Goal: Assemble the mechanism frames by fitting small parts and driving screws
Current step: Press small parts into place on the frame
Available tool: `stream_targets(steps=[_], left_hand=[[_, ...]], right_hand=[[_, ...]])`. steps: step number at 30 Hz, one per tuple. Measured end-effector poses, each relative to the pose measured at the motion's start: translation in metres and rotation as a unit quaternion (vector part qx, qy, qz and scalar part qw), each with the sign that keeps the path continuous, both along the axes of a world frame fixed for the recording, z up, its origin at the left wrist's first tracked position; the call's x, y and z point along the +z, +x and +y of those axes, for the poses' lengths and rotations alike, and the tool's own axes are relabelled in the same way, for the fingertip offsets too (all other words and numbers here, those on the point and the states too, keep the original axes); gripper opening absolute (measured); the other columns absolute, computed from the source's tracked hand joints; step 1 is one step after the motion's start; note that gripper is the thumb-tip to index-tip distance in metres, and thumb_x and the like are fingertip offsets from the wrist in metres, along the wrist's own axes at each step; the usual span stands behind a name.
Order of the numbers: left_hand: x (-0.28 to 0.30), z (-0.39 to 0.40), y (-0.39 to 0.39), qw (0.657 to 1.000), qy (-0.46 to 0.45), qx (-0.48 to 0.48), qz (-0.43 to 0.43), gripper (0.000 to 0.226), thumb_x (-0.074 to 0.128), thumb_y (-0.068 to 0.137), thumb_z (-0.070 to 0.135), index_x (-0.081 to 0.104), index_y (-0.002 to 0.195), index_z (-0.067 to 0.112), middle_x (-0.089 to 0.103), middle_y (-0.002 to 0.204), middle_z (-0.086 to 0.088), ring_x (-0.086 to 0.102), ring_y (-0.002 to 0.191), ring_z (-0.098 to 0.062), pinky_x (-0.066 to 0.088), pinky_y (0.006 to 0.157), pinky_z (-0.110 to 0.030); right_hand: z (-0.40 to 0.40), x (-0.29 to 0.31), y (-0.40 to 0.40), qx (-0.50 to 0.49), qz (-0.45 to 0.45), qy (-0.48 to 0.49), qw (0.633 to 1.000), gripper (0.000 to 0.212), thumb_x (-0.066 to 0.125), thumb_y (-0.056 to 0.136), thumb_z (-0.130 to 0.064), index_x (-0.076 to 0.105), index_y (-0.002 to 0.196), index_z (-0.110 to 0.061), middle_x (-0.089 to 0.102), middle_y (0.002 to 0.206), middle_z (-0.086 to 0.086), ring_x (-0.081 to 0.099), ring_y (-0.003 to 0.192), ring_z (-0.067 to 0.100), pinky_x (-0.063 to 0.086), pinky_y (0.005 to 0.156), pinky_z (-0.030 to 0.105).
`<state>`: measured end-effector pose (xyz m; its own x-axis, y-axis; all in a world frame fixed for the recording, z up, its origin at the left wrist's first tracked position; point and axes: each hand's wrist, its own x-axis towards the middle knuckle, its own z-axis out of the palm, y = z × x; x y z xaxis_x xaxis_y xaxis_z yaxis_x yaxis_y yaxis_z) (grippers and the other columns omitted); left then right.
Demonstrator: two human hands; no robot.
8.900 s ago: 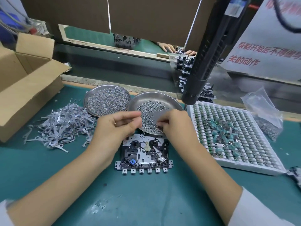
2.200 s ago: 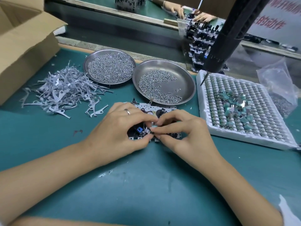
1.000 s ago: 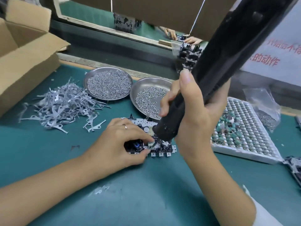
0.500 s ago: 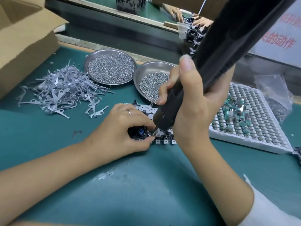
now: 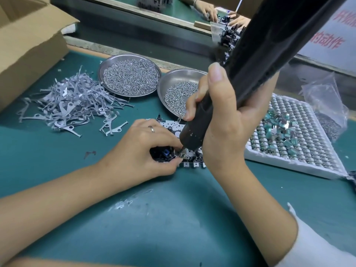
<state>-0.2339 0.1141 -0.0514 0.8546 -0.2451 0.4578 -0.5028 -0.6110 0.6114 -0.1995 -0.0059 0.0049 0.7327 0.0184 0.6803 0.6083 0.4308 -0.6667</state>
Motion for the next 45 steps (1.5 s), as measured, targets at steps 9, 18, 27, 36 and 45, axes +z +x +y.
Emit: stream_targets(steps=[9,18,27,36,45], left_hand=[[0.000,0.000,-0.001,1.000,-0.009,0.004,0.004,0.017,0.074,0.066,0.021,0.076,0.081,0.013,0.070,0.081,0.011,0.058,0.079,-0.017,0.043,0.085,-0.038],[-0.001,0.000,-0.001,1.000,-0.011,0.000,-0.004,0.018,0.076,0.066,0.021,0.076,0.084,0.017,0.067,0.081,0.015,0.060,0.080,-0.015,0.043,0.086,-0.033],[-0.001,-0.001,-0.002,1.000,-0.003,0.015,0.000,0.021,0.076,0.066,0.024,0.076,0.086,0.021,0.070,0.082,0.013,0.057,0.082,-0.010,0.041,0.089,-0.035],[-0.002,-0.001,-0.002,1.000,0.006,0.017,-0.011,0.021,0.076,0.067,0.023,0.076,0.087,0.021,0.070,0.083,0.014,0.055,0.082,-0.007,0.043,0.088,-0.038],[0.001,-0.003,-0.004,1.000,0.004,0.025,-0.012,0.027,0.075,0.070,0.028,0.074,0.095,0.017,0.070,0.086,0.010,0.060,0.081,-0.012,0.044,0.088,-0.041]], right_hand=[[-0.001,0.000,0.000,-0.009,0.009,-0.008,1.000,0.027,0.049,0.088,0.005,0.036,0.095,-0.017,0.038,0.046,0.009,0.037,0.035,0.031,0.036,0.040,0.030],[-0.007,0.003,0.001,-0.028,0.031,0.007,0.999,0.026,0.057,0.085,-0.003,0.033,0.093,-0.007,0.043,0.050,0.003,0.040,0.034,0.025,0.036,0.041,0.026],[-0.011,-0.003,0.011,-0.035,0.082,-0.018,0.996,0.022,0.053,0.088,-0.002,0.036,0.095,-0.014,0.045,0.055,0.003,0.041,0.035,0.020,0.037,0.040,0.025],[-0.016,0.002,0.012,-0.031,0.082,-0.043,0.995,0.030,0.061,0.087,-0.014,0.037,0.105,-0.011,0.051,0.061,0.003,0.048,0.041,0.021,0.043,0.043,0.031],[-0.055,-0.039,-0.002,-0.287,0.075,-0.061,0.953,0.019,0.044,0.090,0.000,0.046,0.102,-0.015,0.044,0.084,0.005,0.044,0.077,0.022,0.040,0.074,0.025]])
